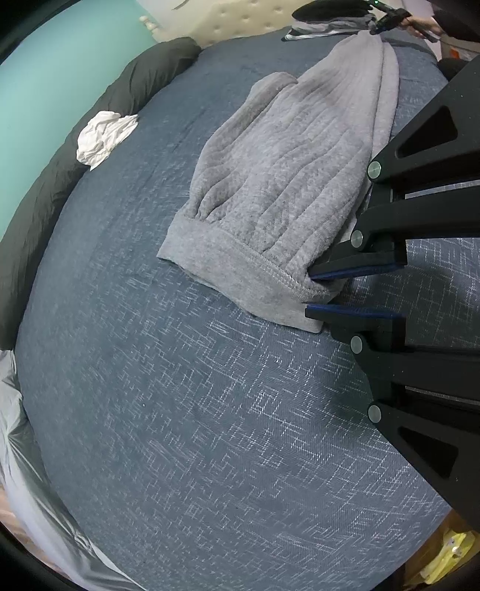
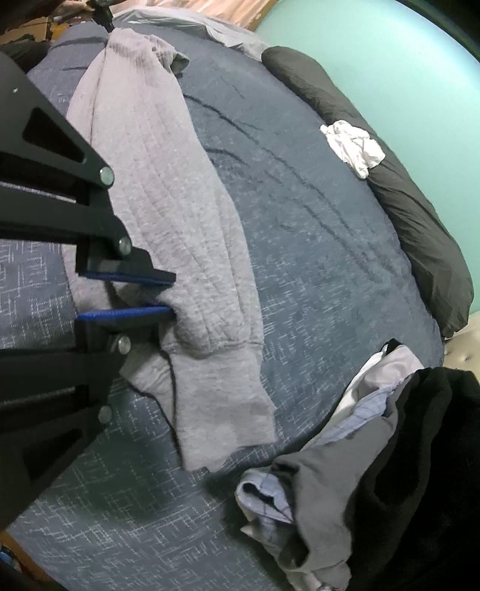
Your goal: Fold clothes
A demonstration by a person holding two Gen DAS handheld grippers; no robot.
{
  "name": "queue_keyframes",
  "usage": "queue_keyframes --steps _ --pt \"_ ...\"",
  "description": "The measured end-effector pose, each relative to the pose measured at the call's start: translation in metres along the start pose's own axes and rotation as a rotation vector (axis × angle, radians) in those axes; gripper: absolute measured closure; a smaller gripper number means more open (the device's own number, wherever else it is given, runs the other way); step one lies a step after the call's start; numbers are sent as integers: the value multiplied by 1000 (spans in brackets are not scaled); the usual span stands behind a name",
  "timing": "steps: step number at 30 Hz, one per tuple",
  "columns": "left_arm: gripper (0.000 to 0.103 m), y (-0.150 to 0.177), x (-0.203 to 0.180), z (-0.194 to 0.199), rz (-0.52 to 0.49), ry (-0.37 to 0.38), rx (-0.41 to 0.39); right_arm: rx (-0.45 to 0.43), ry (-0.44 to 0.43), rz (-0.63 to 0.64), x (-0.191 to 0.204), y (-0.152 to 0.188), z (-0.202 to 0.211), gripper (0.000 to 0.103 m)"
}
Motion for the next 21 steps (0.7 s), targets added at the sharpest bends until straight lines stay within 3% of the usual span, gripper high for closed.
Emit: queue_keyframes --steps 15,16,21 --pt "99 -6 -5 20 -22 24 -20 -10 -80 -16 -3 -7 32 97" --pt "103 -6 -3 22 -17 19 -22 -5 -74 -16 -5 -6 31 97" --pt "103 -1 12 18 4 -25 -9 27 -64 -32 -13 7 13 97"
Point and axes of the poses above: each gripper's, at about its wrist camera, not at the fingertips, and z roughly against the way its jaws point, x to its left, y to its underside, the point moved 2 cm from there along -z, roughly the way its jaws point, and after that the axes turned 1 degree about y, right-handed, at the moved point
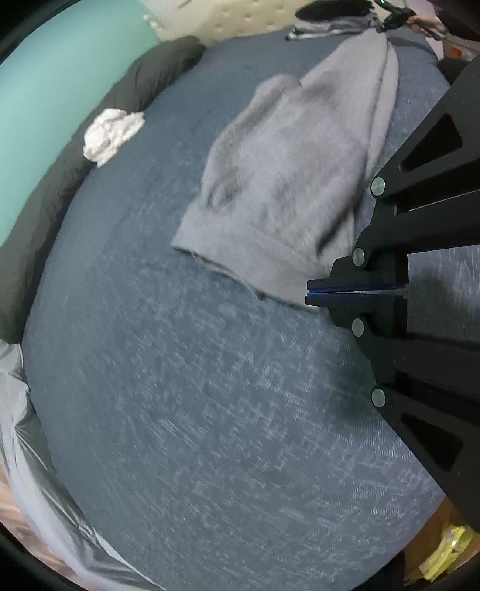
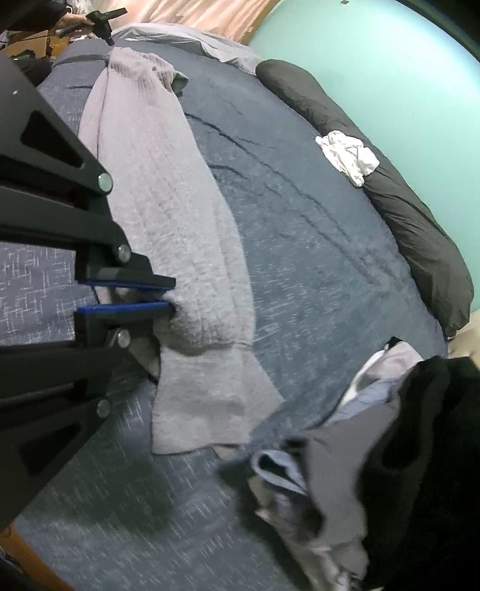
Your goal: Fold clothes
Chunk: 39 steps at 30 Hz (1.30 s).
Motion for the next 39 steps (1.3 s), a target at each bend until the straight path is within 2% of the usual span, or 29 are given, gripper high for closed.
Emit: queue_keyframes --steps 9,15,21,27,36,38,39 --pt "102 2 -13 10 -1 76 -36 34 21 -2 -4 10 -16 97" --pt "93 10 -28 7 12 133 -19 45 17 -5 -3 12 -19 95" --pt "78 18 -37 -1 26 159 -2 41 4 -42 -4 12 -20 95" --pt "77 22 -49 -14 42 201 17 34 -11 -72 -6 11 -16 94" --pt "79 20 -49 -36 83 174 28 18 -4 -35 -2 12 -15 94" --pt "93 19 -49 -37 72 158 24 15 2 -17 0 12 -15 94" --pt "95 18 -50 -37 67 153 21 9 3 -14 0 11 -13 95"
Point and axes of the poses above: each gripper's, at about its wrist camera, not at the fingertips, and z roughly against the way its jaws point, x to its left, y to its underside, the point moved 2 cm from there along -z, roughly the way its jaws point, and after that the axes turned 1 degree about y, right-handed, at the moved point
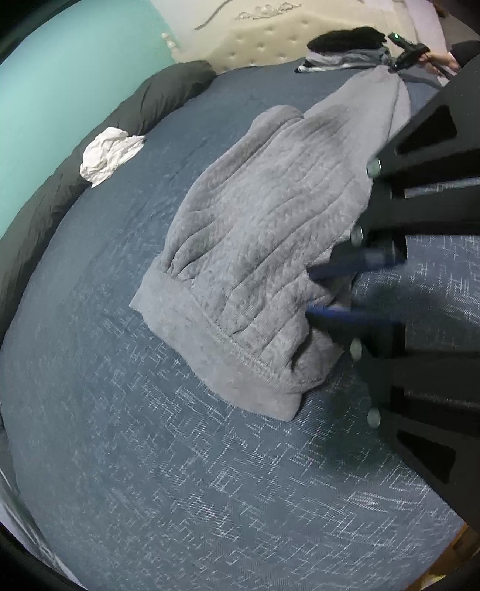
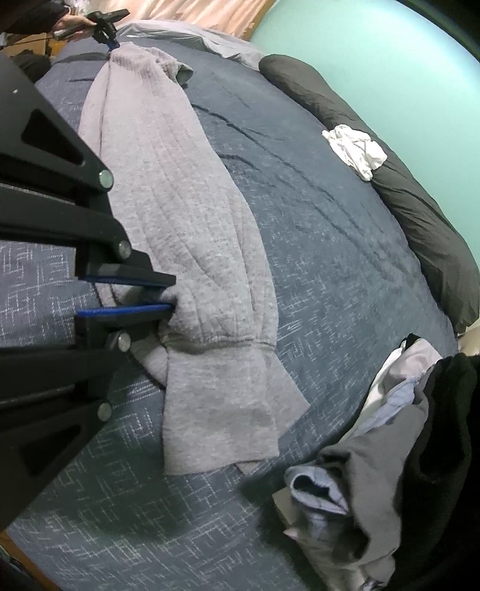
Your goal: Fold clothes
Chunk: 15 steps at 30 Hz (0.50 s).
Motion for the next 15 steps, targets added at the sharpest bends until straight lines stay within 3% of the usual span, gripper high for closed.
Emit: queue_keyframes --steps 15 --pt "99 -5 -14 50 -44 25 -83 -106 -49 47 11 -22 50 97"
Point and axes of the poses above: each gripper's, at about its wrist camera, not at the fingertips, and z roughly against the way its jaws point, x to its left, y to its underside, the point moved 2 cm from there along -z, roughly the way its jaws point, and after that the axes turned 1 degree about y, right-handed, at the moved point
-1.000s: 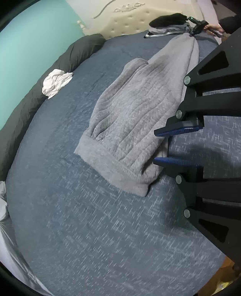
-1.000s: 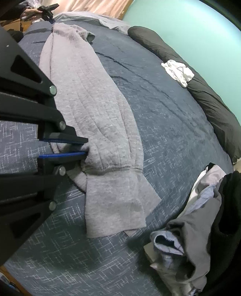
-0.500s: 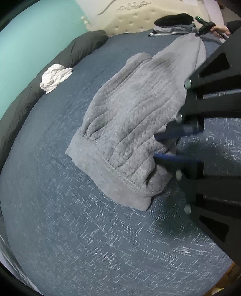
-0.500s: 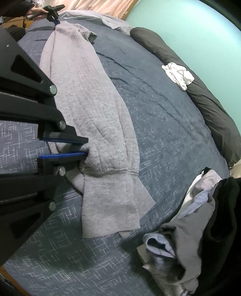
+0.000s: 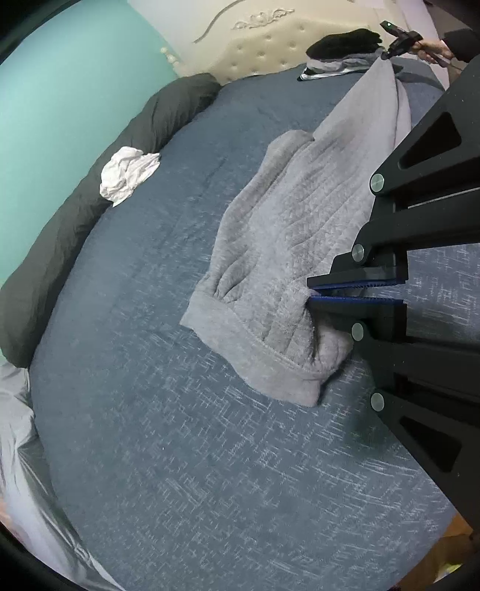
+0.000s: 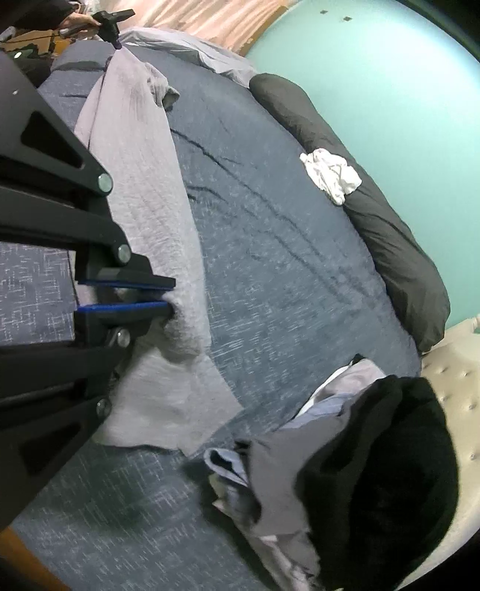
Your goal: Fold clothes
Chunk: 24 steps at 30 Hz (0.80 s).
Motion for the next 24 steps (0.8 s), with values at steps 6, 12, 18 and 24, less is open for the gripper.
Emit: queue_keyframes --steps 6,12,18,24 --pt "99 9 8 -4 3 -25 25 38 25 -27 -13 14 -7 97" --pt "99 19 21 -33 11 -85 114 136 80 -23 -24 34 -36 97" --pt "96 10 16 -15 -24 -117 68 174 110 31 -21 34 -33 92" --pt "88 -20 22 -6 -48 -144 20 118 104 56 -13 16 -12 84"
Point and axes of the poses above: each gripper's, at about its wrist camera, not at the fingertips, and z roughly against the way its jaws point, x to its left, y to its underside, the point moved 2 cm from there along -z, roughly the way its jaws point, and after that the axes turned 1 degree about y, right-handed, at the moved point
